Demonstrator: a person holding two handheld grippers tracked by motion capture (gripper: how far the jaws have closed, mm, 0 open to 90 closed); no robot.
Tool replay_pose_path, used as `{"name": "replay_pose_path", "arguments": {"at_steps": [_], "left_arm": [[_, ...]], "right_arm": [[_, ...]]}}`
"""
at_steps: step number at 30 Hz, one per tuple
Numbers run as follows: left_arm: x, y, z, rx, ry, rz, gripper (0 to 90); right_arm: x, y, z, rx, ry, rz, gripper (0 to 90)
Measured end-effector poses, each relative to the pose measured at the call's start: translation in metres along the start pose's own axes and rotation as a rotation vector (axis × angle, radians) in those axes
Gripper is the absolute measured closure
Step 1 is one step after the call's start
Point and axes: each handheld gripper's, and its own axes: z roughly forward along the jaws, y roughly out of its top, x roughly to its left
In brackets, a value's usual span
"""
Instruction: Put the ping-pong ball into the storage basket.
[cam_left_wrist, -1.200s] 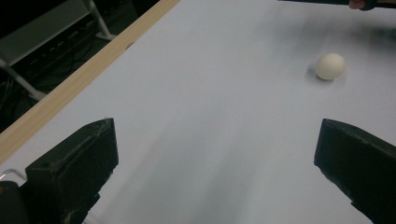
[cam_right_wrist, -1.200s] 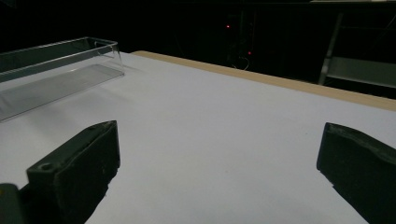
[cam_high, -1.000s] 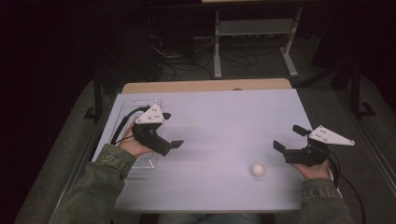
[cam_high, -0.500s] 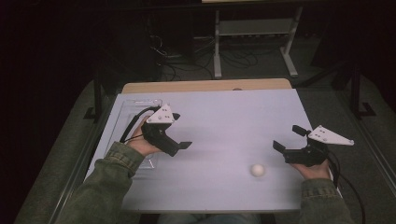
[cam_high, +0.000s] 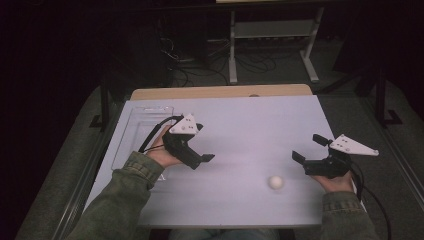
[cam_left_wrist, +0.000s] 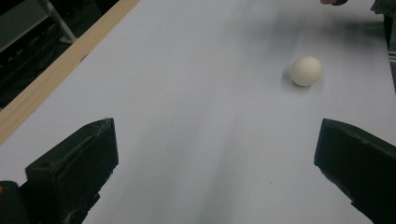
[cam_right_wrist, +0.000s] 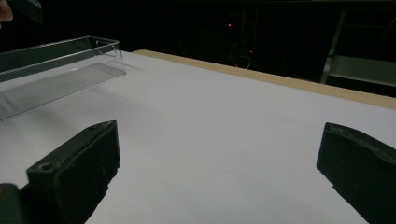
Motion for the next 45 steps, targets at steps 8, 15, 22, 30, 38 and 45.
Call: {"name": "replay_pose_path", "arguments": {"at_steps": [8, 15, 22, 30, 38, 45], "left_arm": [[-0.002, 0.002, 0.009, 0.015, -0.019, 0.01, 0.0], [-0.007, 0.003, 0.016, 0.042, -0.029, 0.032, 0.0], [-0.009, 0.005, 0.023, 0.055, -0.046, 0.039, 0.0], [-0.015, 0.009, 0.032, 0.078, -0.07, 0.047, 0.0], [-0.021, 0.013, 0.045, 0.105, -0.106, 0.063, 0.0], [-0.027, 0.016, 0.057, 0.13, -0.13, 0.077, 0.0]], "right_arm": [[0.001, 0.0, 0.001, 0.008, -0.001, -0.008, 0.0], [0.001, 0.0, 0.001, 0.009, -0.002, -0.006, 0.0], [0.001, 0.0, 0.001, 0.005, -0.003, -0.005, 0.0], [0.001, 0.0, 0.001, 0.006, 0.001, -0.005, 0.0], [0.001, 0.0, 0.001, 0.006, 0.002, -0.005, 0.0], [0.0, 0.0, 0.001, 0.004, 0.004, -0.006, 0.0]]}}
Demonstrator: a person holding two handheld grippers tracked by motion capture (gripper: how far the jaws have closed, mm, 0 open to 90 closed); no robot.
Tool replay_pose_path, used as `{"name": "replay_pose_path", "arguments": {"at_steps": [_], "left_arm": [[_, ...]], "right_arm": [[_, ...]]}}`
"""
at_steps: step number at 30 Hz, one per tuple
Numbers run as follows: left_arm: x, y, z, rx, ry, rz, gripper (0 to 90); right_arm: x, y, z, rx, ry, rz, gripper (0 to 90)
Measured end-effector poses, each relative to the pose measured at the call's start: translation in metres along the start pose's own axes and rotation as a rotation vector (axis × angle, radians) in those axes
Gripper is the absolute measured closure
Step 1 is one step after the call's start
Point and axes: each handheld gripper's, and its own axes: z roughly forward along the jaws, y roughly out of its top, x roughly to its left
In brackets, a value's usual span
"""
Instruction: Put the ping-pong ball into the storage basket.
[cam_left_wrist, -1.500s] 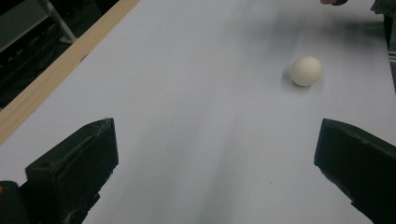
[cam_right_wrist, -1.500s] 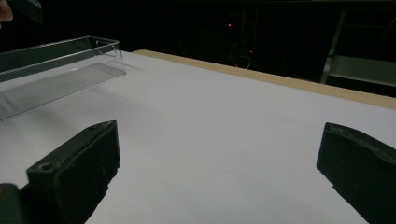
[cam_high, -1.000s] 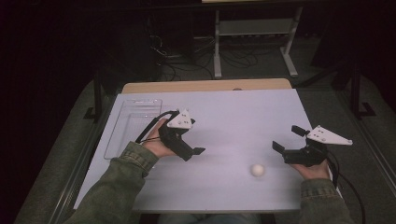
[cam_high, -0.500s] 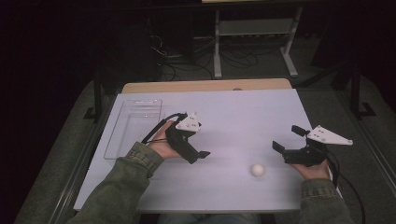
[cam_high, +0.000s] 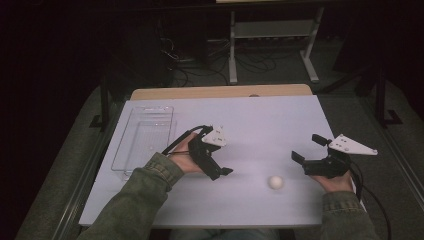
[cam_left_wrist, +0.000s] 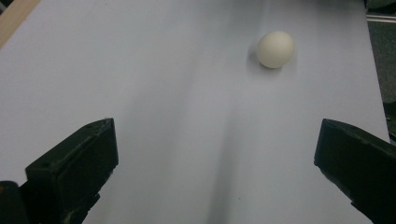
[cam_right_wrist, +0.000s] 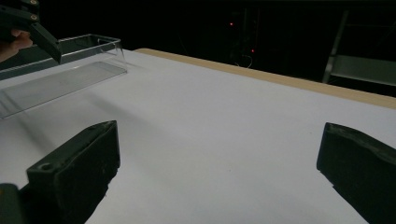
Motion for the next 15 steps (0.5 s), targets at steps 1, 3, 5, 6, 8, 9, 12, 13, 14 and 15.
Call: {"name": "replay_pose_path", "arguments": {"at_steps": [1, 3, 5, 6, 8, 9, 12, 13, 14, 15], "left_arm": [[-0.001, 0.001, 0.001, -0.001, -0.003, 0.001, 0.0], [-0.002, 0.004, 0.005, -0.004, -0.017, 0.004, 0.0], [-0.004, 0.006, 0.008, -0.001, -0.027, 0.014, 0.0], [-0.005, 0.007, 0.01, 0.0, -0.029, 0.017, 0.0], [-0.007, 0.01, 0.015, 0.003, -0.04, 0.024, 0.0], [-0.008, 0.011, 0.017, 0.005, -0.043, 0.025, 0.0], [-0.012, 0.013, 0.024, 0.015, -0.053, 0.037, 0.0], [-0.013, 0.013, 0.026, 0.018, -0.058, 0.035, 0.0], [-0.013, 0.013, 0.026, 0.018, -0.058, 0.035, 0.0], [-0.016, 0.013, 0.032, 0.032, -0.071, 0.046, 0.0]], "right_arm": [[0.0, 0.0, 0.0, 0.0, 0.001, 0.0, 0.0], [0.0, 0.0, 0.0, 0.002, 0.002, -0.001, 0.0], [0.0, 0.0, 0.001, 0.004, 0.003, -0.002, 0.0], [0.0, 0.0, 0.001, 0.005, 0.004, -0.002, 0.0], [0.0, 0.0, 0.001, 0.005, 0.003, -0.004, 0.0], [0.0, 0.0, 0.001, 0.004, 0.003, -0.004, 0.0], [0.0, 0.0, 0.001, 0.003, 0.002, -0.003, 0.0], [0.0, 0.0, 0.001, 0.003, 0.002, -0.003, 0.0], [0.0, 0.0, 0.001, 0.003, 0.002, -0.003, 0.0], [0.0, 0.0, 0.001, 0.003, 0.001, -0.001, 0.0]]}}
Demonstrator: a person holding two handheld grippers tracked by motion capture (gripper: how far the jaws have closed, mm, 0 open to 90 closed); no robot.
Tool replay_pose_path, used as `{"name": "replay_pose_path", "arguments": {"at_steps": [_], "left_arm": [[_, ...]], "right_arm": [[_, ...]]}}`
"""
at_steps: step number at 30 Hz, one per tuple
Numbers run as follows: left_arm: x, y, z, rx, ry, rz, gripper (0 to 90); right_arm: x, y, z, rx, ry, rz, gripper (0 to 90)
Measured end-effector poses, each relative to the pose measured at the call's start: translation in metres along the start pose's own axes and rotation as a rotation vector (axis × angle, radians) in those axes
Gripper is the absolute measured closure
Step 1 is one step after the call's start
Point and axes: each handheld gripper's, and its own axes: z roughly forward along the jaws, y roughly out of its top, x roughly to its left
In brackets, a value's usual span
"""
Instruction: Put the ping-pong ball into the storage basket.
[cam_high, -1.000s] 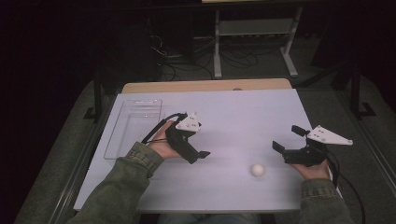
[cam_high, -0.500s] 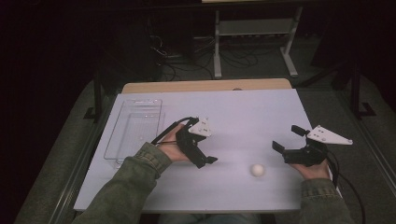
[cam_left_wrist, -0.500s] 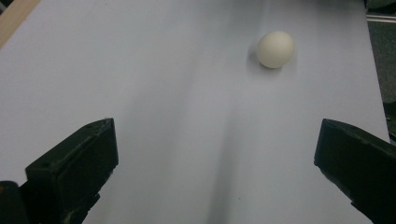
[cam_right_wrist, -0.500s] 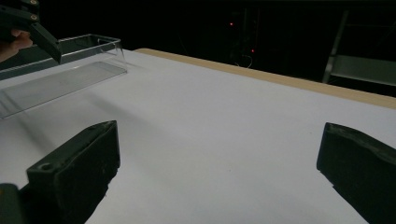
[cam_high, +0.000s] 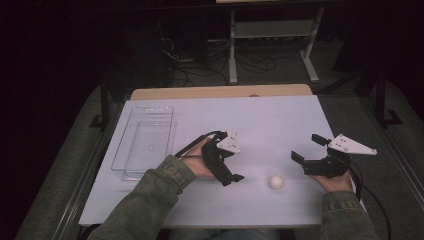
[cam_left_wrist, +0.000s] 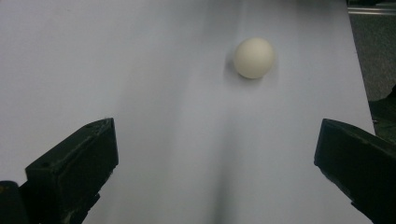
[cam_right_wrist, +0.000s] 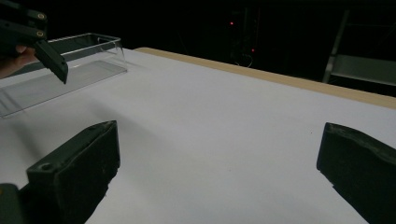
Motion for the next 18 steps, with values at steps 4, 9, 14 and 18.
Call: {"name": "replay_pose_path", "arguments": {"at_steps": [4, 9, 14, 18], "left_arm": [[-0.003, 0.002, 0.008, 0.006, -0.015, 0.003, 0.0], [-0.006, 0.005, 0.017, 0.011, -0.03, 0.011, 0.0], [-0.007, 0.007, 0.022, 0.004, -0.041, 0.014, 0.0], [-0.007, 0.009, 0.025, 0.002, -0.046, 0.014, 0.0]], "right_arm": [[0.0, 0.0, 0.0, -0.003, 0.001, -0.001, 0.0], [0.0, 0.0, 0.0, -0.001, 0.003, 0.0, 0.0], [-0.001, 0.0, 0.001, 0.002, 0.004, -0.001, 0.0], [-0.001, 0.0, 0.001, 0.002, 0.004, 0.0, 0.0]]}}
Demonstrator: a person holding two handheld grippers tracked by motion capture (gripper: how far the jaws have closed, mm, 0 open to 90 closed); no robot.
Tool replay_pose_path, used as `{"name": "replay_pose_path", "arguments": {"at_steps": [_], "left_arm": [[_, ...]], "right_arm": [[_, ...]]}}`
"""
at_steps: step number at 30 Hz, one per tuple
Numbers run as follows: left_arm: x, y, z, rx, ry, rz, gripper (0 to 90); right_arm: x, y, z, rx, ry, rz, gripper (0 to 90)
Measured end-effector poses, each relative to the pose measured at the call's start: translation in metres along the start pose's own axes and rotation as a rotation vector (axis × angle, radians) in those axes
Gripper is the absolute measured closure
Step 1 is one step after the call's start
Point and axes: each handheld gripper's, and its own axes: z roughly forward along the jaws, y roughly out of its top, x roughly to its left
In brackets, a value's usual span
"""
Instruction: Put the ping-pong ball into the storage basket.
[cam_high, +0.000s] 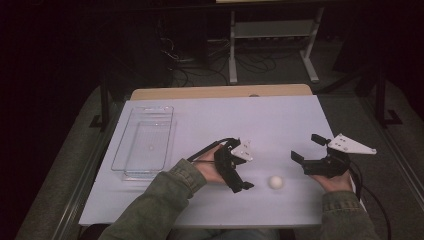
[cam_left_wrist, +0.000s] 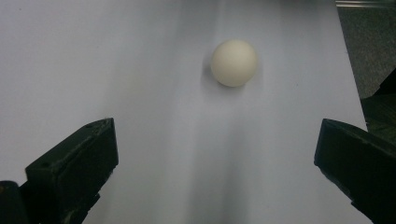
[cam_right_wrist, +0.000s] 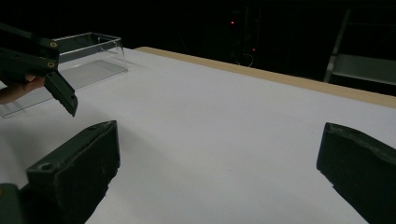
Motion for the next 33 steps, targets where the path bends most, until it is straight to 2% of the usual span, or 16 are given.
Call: {"name": "replay_pose_path", "arguments": {"at_steps": [33], "left_arm": [[0.002, 0.008, 0.023, -0.024, -0.03, -0.009, 0.0]], "right_arm": [[-0.001, -0.001, 0.001, 0.009, 0.005, 0.009, 0.0]]}}
